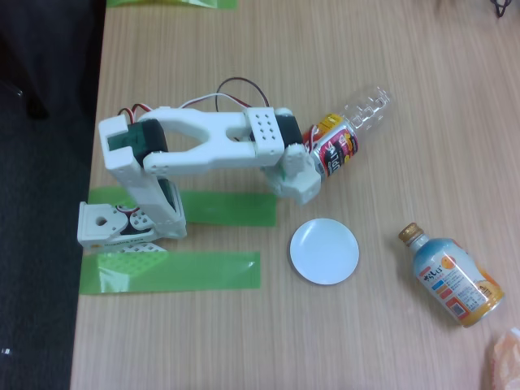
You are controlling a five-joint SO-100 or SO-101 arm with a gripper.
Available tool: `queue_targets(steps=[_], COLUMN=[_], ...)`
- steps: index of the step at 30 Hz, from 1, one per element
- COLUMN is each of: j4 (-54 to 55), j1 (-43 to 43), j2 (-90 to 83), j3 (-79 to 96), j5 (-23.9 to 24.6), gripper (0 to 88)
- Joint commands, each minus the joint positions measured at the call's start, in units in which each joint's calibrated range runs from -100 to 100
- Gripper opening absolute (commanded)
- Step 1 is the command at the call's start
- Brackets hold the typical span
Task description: Pick up the plastic bottle and stand it up on the white place
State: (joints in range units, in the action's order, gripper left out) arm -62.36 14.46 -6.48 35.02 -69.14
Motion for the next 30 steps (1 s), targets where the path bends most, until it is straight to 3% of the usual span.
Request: queue_targets(steps=[1,14,22,30], j4=[0.22,0.22,0.3,0.3], j1=[-0.23,0.36,0.43,0.43], j2=[-0.11,-0.11,-0.28,-0.95], j3=[0.88,0.97,0.79,0.61], j5=[-0.16,-0.27,-0.27,-0.32], gripper=[28.1,28.0,13.6,12.6])
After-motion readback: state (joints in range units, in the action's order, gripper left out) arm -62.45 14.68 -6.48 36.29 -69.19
